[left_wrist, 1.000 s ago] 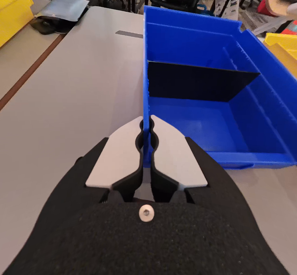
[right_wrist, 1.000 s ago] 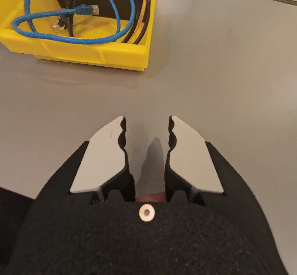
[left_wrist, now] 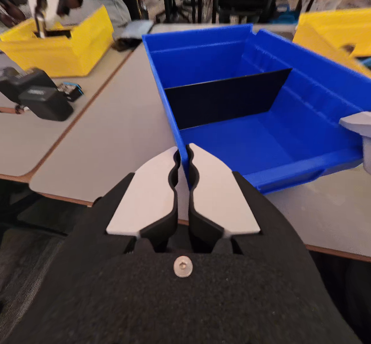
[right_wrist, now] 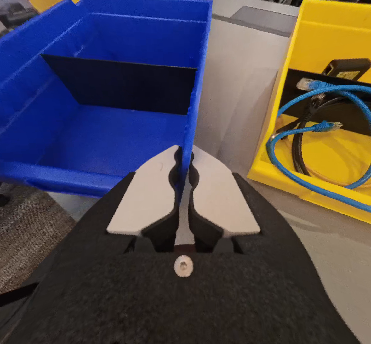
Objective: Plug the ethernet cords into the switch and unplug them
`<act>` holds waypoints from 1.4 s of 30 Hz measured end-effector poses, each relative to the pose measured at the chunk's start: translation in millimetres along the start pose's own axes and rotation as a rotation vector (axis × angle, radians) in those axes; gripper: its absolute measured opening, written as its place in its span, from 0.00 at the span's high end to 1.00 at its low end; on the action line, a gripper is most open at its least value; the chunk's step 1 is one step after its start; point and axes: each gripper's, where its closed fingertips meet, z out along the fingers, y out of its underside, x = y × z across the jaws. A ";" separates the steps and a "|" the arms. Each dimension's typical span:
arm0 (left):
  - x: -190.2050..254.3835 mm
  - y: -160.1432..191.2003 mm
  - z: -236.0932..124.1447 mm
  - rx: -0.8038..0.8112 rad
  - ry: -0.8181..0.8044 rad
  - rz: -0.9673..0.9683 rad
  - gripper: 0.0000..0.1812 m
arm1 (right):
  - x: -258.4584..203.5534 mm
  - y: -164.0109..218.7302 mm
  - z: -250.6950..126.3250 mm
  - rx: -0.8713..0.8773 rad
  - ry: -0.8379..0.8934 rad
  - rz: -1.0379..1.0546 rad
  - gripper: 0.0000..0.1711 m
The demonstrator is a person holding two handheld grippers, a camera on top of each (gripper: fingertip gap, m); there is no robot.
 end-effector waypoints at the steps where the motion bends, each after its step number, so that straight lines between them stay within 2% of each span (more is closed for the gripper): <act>1: 3.1 -12.2 -8.3 0.037 -0.010 -0.003 0.98 | 1.5 -9.7 -8.1 0.025 -0.013 0.009 0.98; 4: 20.0 -51.8 -28.3 0.159 -0.051 0.044 0.98 | 17.5 -52.5 -42.5 0.132 0.024 -0.028 0.98; 7: 60.7 -96.6 -40.5 0.280 0.010 0.070 0.97 | 56.1 -97.5 -91.8 0.253 0.101 -0.067 0.98; 10: 128.3 -139.0 -40.9 0.356 0.123 0.093 0.97 | 120.0 -121.5 -139.5 0.332 0.203 -0.084 0.98; 13: 223.2 -170.5 -27.9 0.361 0.271 0.108 0.96 | 209.4 -124.9 -181.8 0.353 0.299 -0.069 0.98; 15: 300.2 -178.3 -17.3 0.338 0.376 0.142 0.96 | 280.2 -111.2 -208.8 0.323 0.376 -0.047 0.98; 17: 383.9 -172.8 -11.9 0.323 0.517 0.146 0.94 | 355.5 -82.1 -234.1 0.242 0.471 -0.025 0.98; 20: 495.9 -136.9 7.0 0.234 0.612 0.194 0.94 | 450.6 -20.6 -262.9 0.171 0.515 0.025 0.98; 22: 554.0 -105.6 23.3 0.177 0.612 0.255 0.95 | 499.0 30.5 -270.6 0.108 0.545 0.074 0.97; 25: 607.0 -63.6 39.2 0.100 0.607 0.318 0.96 | 540.5 94.8 -269.1 -0.001 0.551 0.160 0.97; 29: 616.0 -23.9 53.7 0.026 0.600 0.269 0.95 | 555.6 125.7 -247.6 0.039 0.564 0.181 0.97; 32: 614.5 -14.7 51.7 0.031 0.631 0.264 0.94 | 555.0 140.9 -240.7 -0.042 0.598 0.238 0.95; 33: 613.0 -13.8 50.3 0.024 0.637 0.279 0.93 | 552.9 141.3 -241.3 -0.061 0.606 0.224 0.93; 34: 612.9 -12.7 46.3 0.005 0.670 0.286 0.91 | 551.1 141.3 -243.0 -0.082 0.623 0.183 0.87; 36: 607.3 -19.5 32.0 0.000 0.749 0.278 0.86 | 549.3 137.6 -254.6 -0.122 0.702 0.071 0.73; 39: 578.9 -39.4 2.6 0.027 0.868 0.234 0.81 | 535.5 120.7 -277.3 -0.185 0.773 -0.046 0.71; 42: 524.2 -53.0 -18.9 0.042 0.924 0.186 0.80 | 505.1 80.2 -290.1 -0.173 0.826 -0.118 0.72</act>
